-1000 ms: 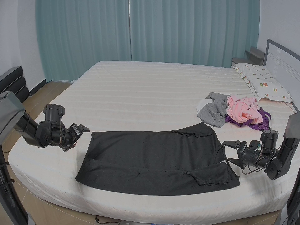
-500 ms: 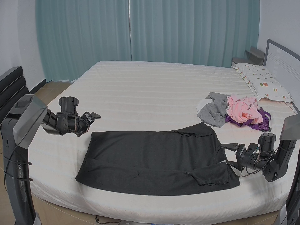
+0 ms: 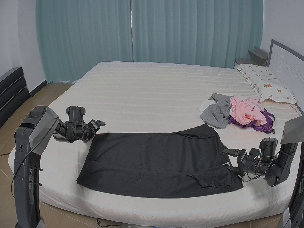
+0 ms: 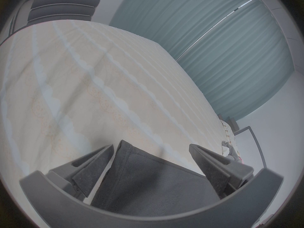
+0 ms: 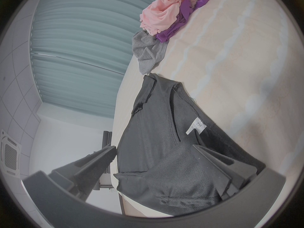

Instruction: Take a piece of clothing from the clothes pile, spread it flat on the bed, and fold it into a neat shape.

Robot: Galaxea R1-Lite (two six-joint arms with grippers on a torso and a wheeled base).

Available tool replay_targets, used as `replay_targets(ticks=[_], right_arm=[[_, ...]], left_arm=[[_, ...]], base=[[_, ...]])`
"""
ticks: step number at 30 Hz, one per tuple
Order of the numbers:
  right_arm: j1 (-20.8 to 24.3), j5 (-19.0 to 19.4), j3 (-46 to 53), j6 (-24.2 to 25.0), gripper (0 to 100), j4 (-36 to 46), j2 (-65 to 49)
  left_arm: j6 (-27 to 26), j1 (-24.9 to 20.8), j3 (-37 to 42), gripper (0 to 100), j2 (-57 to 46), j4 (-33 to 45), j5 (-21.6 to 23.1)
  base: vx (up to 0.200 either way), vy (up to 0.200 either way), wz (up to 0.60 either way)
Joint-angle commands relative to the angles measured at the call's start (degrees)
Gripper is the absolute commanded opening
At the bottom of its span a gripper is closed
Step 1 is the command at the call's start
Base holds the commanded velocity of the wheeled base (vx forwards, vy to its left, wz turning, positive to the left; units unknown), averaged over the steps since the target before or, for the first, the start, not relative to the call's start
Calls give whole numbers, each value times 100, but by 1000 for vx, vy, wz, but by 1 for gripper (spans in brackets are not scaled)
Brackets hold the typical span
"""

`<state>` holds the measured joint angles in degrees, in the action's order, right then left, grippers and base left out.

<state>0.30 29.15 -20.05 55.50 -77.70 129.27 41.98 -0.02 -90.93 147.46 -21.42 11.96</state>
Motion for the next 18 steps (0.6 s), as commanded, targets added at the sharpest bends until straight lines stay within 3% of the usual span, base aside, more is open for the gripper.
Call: replay_targets(ticks=[1, 7, 8, 14, 18], right_arm=[[5, 3, 1, -4, 100, 1, 19], [13, 3, 1, -4, 100, 1, 19], [13, 3, 1, -4, 100, 1, 19], [22, -23, -16, -4, 100, 1, 28], [418, -691, -280, -22, 100, 18, -7]], left_arm=[[3, -6, -30, 100, 108, -3, -1], [-6, -6, -65, 100, 143, -3, -1], [-6, -6, -74, 0, 143, -3, -1], [12, -6, -74, 0, 161, -3, -45], [38, -6, -39, 0, 117, -3, -387]], base=[[0, 0, 0], [0, 0, 0], [0, 0, 0], [0, 0, 0], [0, 0, 0]])
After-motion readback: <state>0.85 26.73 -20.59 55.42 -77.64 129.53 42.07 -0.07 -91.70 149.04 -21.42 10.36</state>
